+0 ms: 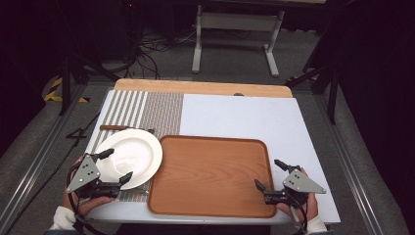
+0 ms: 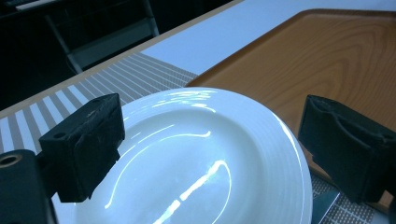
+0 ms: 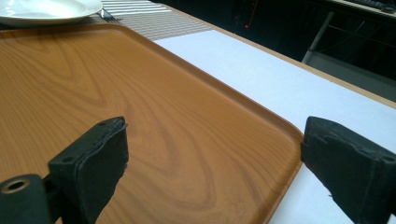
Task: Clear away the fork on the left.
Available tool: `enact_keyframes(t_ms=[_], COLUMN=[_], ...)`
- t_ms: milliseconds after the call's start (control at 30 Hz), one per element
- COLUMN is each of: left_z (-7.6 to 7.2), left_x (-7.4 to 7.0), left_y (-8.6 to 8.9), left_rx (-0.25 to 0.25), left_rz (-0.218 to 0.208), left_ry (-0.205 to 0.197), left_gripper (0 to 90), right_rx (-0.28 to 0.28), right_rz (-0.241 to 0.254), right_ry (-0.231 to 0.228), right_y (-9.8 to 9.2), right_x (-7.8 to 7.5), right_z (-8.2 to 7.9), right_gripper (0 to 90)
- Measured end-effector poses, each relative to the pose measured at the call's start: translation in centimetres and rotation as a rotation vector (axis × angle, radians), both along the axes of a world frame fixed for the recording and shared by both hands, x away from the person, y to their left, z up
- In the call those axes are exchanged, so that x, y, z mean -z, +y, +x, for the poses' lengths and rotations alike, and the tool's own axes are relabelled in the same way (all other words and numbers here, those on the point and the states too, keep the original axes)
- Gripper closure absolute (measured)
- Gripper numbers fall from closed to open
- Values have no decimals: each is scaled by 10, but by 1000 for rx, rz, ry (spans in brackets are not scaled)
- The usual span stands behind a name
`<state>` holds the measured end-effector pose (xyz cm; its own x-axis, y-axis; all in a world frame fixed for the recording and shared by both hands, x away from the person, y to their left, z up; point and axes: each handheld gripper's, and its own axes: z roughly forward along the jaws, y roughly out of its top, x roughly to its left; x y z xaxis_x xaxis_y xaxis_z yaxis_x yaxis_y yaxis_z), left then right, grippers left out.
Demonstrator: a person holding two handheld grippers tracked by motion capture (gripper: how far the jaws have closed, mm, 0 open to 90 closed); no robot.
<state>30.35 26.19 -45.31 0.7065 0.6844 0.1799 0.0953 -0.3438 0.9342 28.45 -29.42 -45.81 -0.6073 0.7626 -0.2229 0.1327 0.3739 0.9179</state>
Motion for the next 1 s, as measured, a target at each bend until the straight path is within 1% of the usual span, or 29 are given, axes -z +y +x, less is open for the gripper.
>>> enact_keyframes(t_ms=[67, 133, 200, 367, 400, 433, 467, 500, 700, 800, 900, 967, 1000], left_z=[0, -2, -2, -2, -2, -2, -2, -3, 0, 3, 5, 5, 5], left_x=[0, 0, 0, 1, 1, 2, 2, 2, 1, 1, 0, -1, -1], left_y=[0, 1, 1, 5, 5, 4, 4, 3, 5, 6, 6, 6, 6], left_rx=[-2, -2, -3, -11, -15, -7, -7, -6, -16, -14, -25, -18, -18], left_rz=[-3, 5, 8, -13, -11, 5, 5, 14, 8, 11, 6, -14, -12], left_ry=[0, -1, 1, 7, 13, 14, 14, 15, 20, 34, 36, 43, 43], left_gripper=[91, 130, 126, 116, 115, 114, 114, 114, 122, 122, 105, 91, 91], right_rx=[-2, -4, -4, -17, -20, -19, -19, -20, -27, -25, -25, -27, -28], right_rz=[-3, -6, -8, -24, -24, -24, -24, -24, -28, -27, -27, -27, -27], right_ry=[2, -1, -2, 7, 13, 12, 12, 10, 17, 24, 25, 27, 28], right_y=[0, 1, 1, 6, 6, 6, 6, 6, 6, 6, 6, 6, 6], right_x=[1, 0, 0, 2, 3, 3, 3, 2, 3, 4, 4, 4, 4], right_z=[1, 2, 3, 6, 6, 6, 6, 7, 8, 8, 8, 7, 7], right_gripper=[86, 86, 86, 86, 86, 86, 86, 86, 86, 86, 86, 87, 88])
